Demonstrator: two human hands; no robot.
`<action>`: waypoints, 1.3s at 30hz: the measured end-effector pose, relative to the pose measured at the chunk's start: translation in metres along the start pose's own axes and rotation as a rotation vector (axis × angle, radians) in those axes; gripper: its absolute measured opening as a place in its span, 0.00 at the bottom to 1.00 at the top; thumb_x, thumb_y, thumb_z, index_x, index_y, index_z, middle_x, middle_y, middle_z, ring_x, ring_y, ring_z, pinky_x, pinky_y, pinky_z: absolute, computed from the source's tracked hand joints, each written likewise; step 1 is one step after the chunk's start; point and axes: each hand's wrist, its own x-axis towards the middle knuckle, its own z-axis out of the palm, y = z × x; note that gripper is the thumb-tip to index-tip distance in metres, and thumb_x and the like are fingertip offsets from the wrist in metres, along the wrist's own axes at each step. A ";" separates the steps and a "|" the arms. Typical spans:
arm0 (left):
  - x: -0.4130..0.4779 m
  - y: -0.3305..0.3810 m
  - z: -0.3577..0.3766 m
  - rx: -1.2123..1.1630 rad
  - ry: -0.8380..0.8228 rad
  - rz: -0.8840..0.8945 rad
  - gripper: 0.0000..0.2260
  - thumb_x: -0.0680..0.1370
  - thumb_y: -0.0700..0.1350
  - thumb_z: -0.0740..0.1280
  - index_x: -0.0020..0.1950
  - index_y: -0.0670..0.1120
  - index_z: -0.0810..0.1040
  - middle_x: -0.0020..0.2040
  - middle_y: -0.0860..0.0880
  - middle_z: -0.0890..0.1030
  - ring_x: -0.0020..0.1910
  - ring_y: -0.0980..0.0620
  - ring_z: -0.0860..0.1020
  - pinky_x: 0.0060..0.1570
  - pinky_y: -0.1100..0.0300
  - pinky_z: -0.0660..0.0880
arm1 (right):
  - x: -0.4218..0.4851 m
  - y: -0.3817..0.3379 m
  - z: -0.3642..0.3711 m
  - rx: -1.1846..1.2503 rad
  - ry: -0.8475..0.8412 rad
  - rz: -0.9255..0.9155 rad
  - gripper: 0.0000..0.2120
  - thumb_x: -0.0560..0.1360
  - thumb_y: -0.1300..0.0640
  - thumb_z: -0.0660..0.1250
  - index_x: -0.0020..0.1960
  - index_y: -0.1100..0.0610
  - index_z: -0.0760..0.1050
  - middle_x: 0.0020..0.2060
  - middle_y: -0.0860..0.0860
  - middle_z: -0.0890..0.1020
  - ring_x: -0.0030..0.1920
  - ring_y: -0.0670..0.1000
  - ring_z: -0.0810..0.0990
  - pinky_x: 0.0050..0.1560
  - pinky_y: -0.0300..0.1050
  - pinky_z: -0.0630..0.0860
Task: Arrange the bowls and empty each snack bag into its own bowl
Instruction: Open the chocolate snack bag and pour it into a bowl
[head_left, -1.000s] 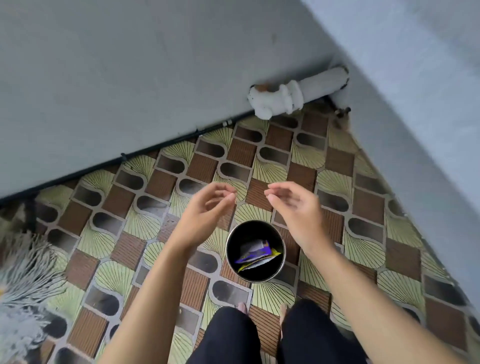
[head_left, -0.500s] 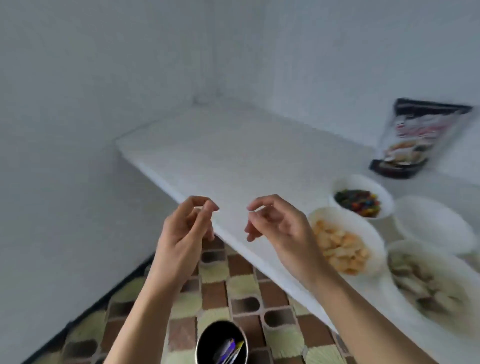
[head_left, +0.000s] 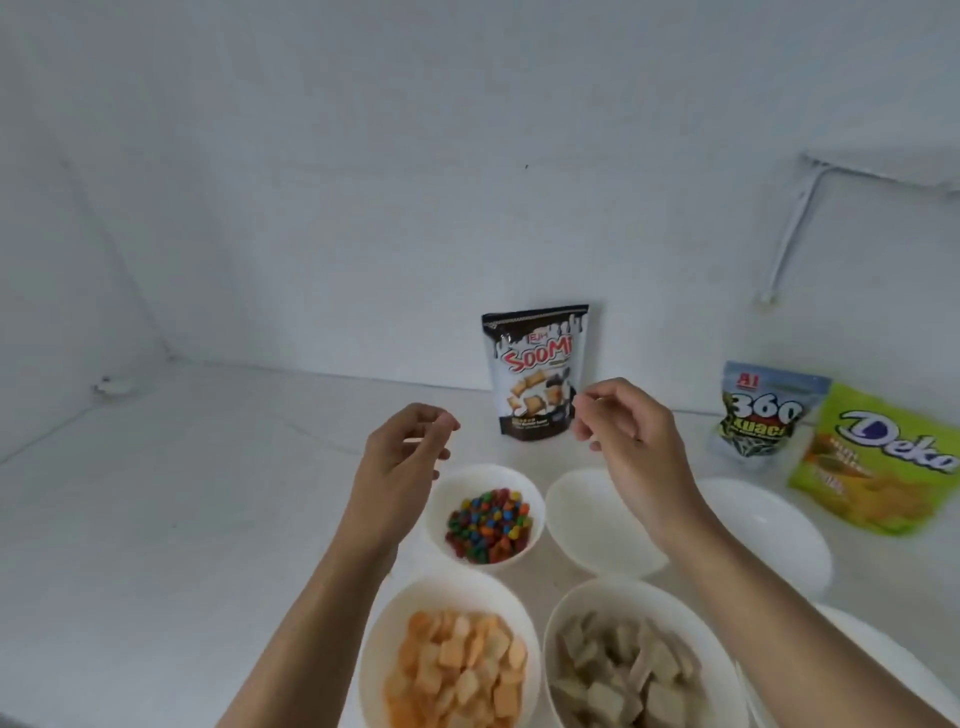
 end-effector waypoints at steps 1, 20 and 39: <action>0.020 0.000 0.013 -0.006 0.005 -0.014 0.08 0.83 0.48 0.65 0.49 0.47 0.81 0.45 0.52 0.82 0.48 0.52 0.81 0.47 0.56 0.77 | 0.021 0.008 -0.005 -0.037 0.024 0.021 0.04 0.80 0.56 0.68 0.46 0.54 0.79 0.39 0.48 0.84 0.43 0.45 0.82 0.46 0.42 0.77; 0.231 -0.039 0.124 -0.202 0.094 -0.310 0.13 0.85 0.51 0.60 0.57 0.49 0.83 0.50 0.58 0.82 0.52 0.61 0.76 0.59 0.53 0.64 | 0.245 0.107 -0.002 0.143 0.031 0.390 0.08 0.80 0.51 0.66 0.55 0.53 0.80 0.48 0.44 0.84 0.42 0.31 0.81 0.42 0.37 0.70; 0.143 0.000 -0.026 -0.070 0.334 0.002 0.18 0.83 0.34 0.60 0.47 0.53 0.84 0.47 0.51 0.84 0.50 0.47 0.82 0.49 0.51 0.77 | 0.162 0.017 0.081 0.312 -0.322 0.065 0.13 0.83 0.67 0.58 0.57 0.56 0.79 0.54 0.57 0.80 0.53 0.55 0.84 0.52 0.51 0.84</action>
